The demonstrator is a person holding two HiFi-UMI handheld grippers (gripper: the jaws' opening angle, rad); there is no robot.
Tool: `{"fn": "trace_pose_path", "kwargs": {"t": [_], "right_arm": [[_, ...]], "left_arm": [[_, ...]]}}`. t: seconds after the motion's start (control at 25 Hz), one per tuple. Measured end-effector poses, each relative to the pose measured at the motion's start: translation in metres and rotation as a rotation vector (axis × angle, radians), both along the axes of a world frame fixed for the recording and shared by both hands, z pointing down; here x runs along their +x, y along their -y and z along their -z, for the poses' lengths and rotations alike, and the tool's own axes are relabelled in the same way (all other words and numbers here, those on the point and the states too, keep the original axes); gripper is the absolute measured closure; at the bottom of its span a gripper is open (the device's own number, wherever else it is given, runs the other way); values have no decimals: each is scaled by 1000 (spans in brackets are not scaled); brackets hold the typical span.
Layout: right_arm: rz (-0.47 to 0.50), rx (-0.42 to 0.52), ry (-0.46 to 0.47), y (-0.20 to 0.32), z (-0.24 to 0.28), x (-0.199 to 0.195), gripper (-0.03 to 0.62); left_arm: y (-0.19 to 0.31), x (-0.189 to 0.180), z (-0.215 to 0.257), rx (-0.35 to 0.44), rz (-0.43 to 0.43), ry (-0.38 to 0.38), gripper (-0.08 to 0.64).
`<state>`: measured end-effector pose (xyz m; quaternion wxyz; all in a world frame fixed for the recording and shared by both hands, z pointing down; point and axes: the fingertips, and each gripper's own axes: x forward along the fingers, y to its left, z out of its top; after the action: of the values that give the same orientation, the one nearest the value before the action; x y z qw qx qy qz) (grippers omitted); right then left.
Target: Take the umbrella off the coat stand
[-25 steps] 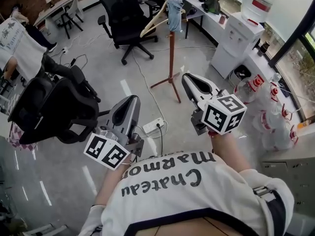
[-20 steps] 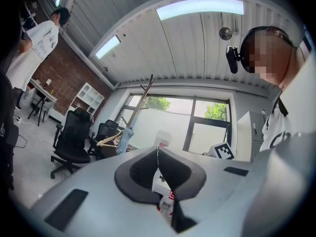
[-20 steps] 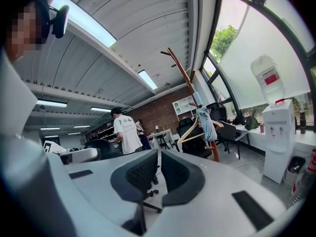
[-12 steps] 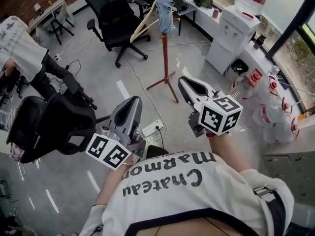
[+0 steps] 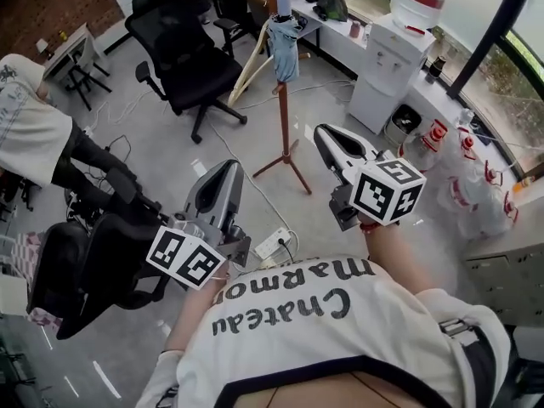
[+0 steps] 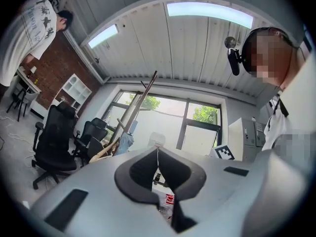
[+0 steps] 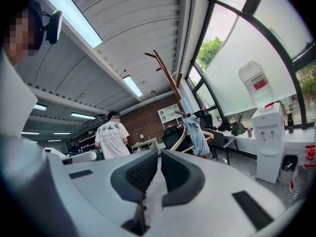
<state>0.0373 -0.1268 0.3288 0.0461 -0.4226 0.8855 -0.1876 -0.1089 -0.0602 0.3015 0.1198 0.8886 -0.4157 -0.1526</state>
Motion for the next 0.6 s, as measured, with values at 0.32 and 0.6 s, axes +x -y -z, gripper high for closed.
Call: {"fn": "trace_pose_path", "kwargs": {"t": [0.32,0.6], "right_arm": [[-47,49,-5,34,21,-46,552],[-113,107,-48,53,35,-62,552]], "left_arm": [[36,-56,23,65,-27,-6,535],[50,-105,25,77,-20,-33,535]]}}
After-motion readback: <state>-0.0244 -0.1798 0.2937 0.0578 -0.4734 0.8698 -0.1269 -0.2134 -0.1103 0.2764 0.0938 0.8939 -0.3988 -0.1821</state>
